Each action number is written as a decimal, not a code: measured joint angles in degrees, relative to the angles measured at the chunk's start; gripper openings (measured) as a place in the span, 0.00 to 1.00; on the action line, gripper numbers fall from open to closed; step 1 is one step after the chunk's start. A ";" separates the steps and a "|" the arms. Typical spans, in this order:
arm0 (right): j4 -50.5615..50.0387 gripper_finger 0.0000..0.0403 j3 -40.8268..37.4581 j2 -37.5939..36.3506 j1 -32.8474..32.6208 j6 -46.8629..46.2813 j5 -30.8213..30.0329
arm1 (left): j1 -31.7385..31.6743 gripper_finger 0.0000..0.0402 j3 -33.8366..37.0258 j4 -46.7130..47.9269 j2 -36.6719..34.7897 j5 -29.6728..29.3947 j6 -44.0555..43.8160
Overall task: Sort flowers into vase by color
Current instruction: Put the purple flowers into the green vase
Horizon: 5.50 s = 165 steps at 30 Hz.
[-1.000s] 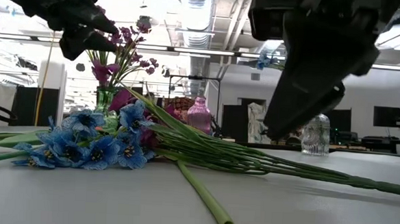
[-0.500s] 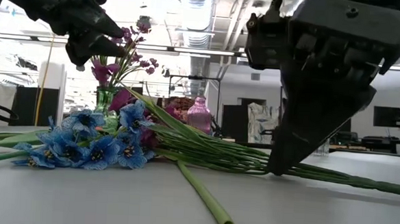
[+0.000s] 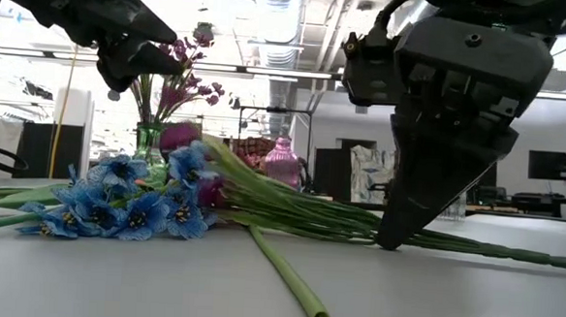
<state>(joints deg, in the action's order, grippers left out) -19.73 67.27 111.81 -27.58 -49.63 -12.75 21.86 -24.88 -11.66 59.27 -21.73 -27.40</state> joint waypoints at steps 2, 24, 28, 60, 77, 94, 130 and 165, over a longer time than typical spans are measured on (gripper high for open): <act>0.07 0.06 0.01 -0.02 0.46 -0.02 0.70 | 0.32 0.49 0.00 0.08 0.12 -0.01 0.00; -5.13 0.06 0.90 -19.01 5.34 10.52 -6.01 | 1.19 0.49 0.00 -5.98 -12.28 0.52 11.36; -2.04 0.07 0.90 -23.57 6.00 15.66 -11.99 | 1.19 0.49 0.00 -5.97 -12.86 0.91 12.17; 53.02 0.07 0.92 -12.82 12.68 54.90 -9.58 | -0.41 0.49 -0.02 -30.81 -5.44 -4.19 31.20; 58.65 0.08 1.05 -11.17 13.43 55.69 -8.81 | -0.85 0.49 -0.52 -43.41 2.12 -0.14 34.32; 58.77 0.08 1.05 -11.17 13.49 55.67 -6.80 | -2.46 0.39 -6.25 -43.34 7.04 -0.07 35.04; 39.77 0.56 1.05 -17.59 13.32 54.35 -11.36 | -4.75 0.01 -6.05 -13.84 -11.67 -18.55 35.91; 33.39 0.55 1.05 -17.59 13.47 53.57 -11.35 | -36.77 0.01 3.85 -13.77 -23.66 -16.58 58.10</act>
<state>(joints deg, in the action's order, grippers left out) 13.67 68.31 94.21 -14.11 3.95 -24.10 -14.91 -21.04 -25.43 35.62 -38.31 30.70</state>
